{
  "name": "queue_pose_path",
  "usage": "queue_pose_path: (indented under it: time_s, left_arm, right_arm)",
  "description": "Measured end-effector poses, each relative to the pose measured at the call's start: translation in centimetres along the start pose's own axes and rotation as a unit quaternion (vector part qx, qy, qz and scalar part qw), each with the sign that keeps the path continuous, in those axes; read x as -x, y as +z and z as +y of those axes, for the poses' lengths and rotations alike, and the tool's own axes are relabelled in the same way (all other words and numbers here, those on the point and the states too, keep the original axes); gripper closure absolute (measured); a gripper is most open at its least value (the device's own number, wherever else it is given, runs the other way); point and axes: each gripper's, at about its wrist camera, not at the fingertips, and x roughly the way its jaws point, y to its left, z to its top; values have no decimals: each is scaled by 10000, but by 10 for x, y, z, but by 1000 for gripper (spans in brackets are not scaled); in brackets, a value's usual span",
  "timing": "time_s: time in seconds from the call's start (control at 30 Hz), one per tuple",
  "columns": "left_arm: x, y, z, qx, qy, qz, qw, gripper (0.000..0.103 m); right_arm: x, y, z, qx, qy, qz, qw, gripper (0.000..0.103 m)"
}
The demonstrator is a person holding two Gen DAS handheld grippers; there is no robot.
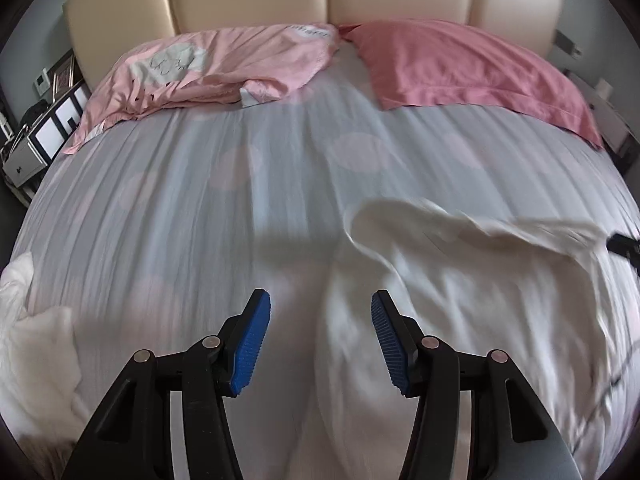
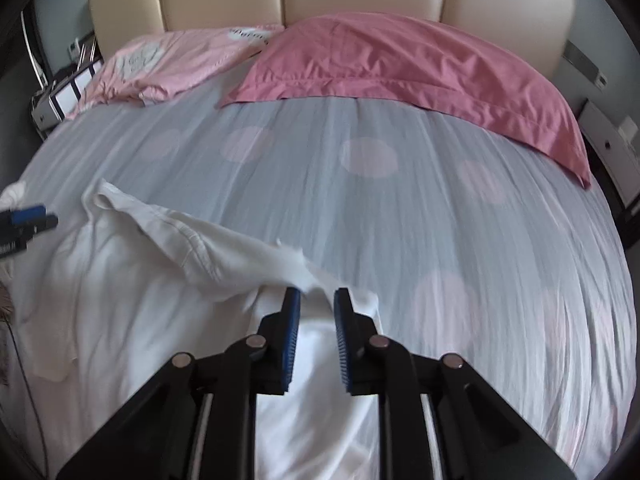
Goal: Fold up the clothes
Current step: 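Lay the shirt flat on the bed and open both grippers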
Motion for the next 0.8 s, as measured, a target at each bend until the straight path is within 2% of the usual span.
queue_pose_path:
  time_s: [0.1,0.17,0.3,0.37,0.43,0.57,0.63,0.67,0.7,0.8]
  left_arm:
    - [31,-26,-12,-106,-223,-69,9997,48]
    - [44,-44,-22,-147,-327,-77,9993,43]
    - [60,-77,-36,-91,-445,-68,9989,40]
    - [63,-92,-42,-29,-407,-76,9991,39]
    - [64,-106,-48,50,-419,-53,9991,39]
    - [51,-125,-41,574,-541,149,9968,39]
    - [43,-133,-34,804,-551,227,9950,39]
    - [41,-135,-32,852,-535,231,9947,42]
    - [38,-137,-31,886,-525,229,9944,49]
    - [30,-137,-29,882,-480,214,9947,64]
  right_arm:
    - [30,-19,-3,-258,18,-67,9996,85]
    - [48,-34,-6,-486,127,-141,9986,82]
    - [80,-68,-11,-948,456,-191,9943,73]
    - [89,-85,-9,-1042,432,-211,9934,62]
    - [92,-102,-7,-1164,377,-240,9922,61]
    - [75,-135,-5,-1667,634,-240,9837,63]
    - [66,-144,-3,-1801,708,-294,9807,71]
    - [62,-143,-1,-1755,691,-282,9816,72]
    - [58,-143,0,-1709,675,-270,9826,73]
    - [44,-144,-1,-1734,692,-192,9822,85]
